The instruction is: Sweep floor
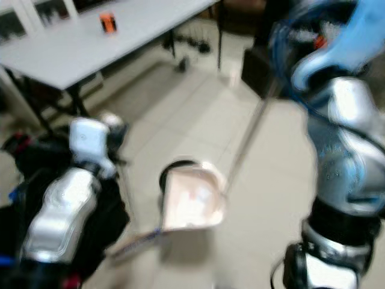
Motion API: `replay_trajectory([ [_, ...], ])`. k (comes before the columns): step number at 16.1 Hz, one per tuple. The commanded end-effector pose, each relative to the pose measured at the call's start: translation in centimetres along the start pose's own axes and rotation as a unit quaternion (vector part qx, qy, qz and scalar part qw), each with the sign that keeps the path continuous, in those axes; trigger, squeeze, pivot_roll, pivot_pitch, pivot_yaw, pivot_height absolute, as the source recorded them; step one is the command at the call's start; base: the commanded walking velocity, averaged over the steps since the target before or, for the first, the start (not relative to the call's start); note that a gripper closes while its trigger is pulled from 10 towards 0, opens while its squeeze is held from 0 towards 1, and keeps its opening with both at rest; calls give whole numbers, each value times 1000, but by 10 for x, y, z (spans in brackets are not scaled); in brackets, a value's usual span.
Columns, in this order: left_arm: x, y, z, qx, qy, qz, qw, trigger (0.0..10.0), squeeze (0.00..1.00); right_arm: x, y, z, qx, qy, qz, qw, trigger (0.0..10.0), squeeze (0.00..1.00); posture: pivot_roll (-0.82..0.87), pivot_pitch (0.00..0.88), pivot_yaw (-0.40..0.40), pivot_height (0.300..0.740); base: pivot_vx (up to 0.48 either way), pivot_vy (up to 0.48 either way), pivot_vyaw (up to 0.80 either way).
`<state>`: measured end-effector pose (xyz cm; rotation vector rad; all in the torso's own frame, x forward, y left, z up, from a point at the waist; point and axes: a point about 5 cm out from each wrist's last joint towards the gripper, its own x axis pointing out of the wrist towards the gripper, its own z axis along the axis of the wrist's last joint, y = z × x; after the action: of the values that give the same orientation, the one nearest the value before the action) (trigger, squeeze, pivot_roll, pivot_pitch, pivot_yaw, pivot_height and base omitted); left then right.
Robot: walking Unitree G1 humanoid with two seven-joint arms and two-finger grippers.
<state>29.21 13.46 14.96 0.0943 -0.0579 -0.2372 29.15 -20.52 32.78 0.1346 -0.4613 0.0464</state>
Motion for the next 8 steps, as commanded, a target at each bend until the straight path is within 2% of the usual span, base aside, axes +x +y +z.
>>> replay_trajectory([
  [1, -2, 12, 9, 15, -20, 20, 1000, 10000, 0, 2, 11, 11, 13, -29, 23, 999, 10000, 0, -60, 0, 39, 740, 465, 0, 0],
  [7, -6, 12, 7, 14, -15, 21, 1000, 10000, 0, 1, 7, 9, 16, -26, 14, 999, 10000, 0, -59, 0, 37, 740, 464, 0, 0],
  [8, -6, 11, 5, 13, -12, 21, 1000, 10000, 0, 1, 7, 9, 14, -26, 13, 999, 10000, 0, -58, 0, 37, 740, 0, 0, 0],
])
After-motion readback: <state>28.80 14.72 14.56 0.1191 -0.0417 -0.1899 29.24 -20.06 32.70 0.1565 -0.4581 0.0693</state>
